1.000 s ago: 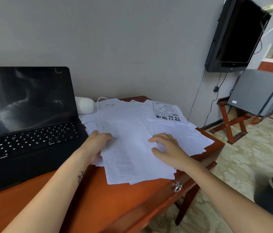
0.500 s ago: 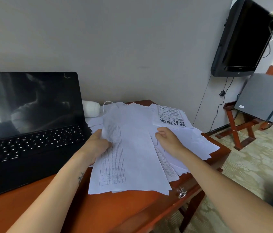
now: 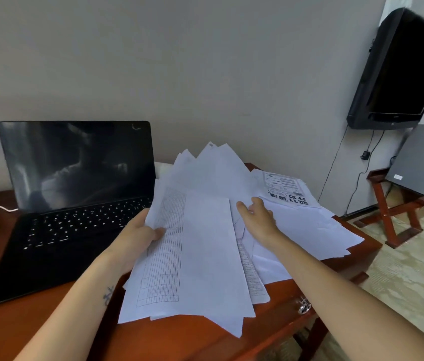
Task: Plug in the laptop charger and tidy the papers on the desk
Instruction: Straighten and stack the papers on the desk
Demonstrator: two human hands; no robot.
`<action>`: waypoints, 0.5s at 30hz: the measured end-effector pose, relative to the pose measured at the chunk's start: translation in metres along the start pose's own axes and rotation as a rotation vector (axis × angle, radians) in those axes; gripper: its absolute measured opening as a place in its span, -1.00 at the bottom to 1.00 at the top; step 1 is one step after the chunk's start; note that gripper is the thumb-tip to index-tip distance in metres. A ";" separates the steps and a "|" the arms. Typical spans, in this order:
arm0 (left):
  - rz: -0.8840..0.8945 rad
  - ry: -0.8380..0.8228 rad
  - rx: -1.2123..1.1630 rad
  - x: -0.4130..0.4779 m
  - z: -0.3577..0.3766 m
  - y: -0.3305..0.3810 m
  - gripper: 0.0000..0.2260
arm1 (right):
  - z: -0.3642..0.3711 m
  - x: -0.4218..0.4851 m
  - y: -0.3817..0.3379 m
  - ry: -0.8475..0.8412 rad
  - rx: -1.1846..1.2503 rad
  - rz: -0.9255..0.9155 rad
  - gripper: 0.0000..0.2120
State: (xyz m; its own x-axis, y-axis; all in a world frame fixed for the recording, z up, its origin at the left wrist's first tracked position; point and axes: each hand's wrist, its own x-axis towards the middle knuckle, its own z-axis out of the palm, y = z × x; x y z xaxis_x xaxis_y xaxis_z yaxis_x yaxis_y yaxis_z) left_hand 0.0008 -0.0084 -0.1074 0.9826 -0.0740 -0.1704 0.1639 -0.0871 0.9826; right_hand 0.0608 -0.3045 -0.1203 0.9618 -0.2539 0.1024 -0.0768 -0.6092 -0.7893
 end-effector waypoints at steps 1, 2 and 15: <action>0.008 -0.020 -0.017 0.001 -0.002 -0.001 -0.64 | 0.000 0.001 -0.003 0.019 0.108 0.026 -0.38; 0.021 -0.035 -0.029 0.000 -0.004 -0.001 -0.63 | 0.001 0.004 -0.003 0.041 0.216 0.054 -0.44; 0.077 -0.130 -0.046 -0.001 -0.020 0.001 -0.60 | -0.011 0.007 -0.027 0.102 0.732 -0.039 -0.53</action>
State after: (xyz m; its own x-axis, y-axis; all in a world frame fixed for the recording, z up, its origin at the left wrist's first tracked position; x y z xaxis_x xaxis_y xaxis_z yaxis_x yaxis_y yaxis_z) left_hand 0.0023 0.0115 -0.1047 0.9733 -0.2072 -0.0991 0.0948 -0.0310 0.9950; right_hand 0.0670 -0.2979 -0.0918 0.9283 -0.3327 0.1661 0.1859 0.0283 -0.9822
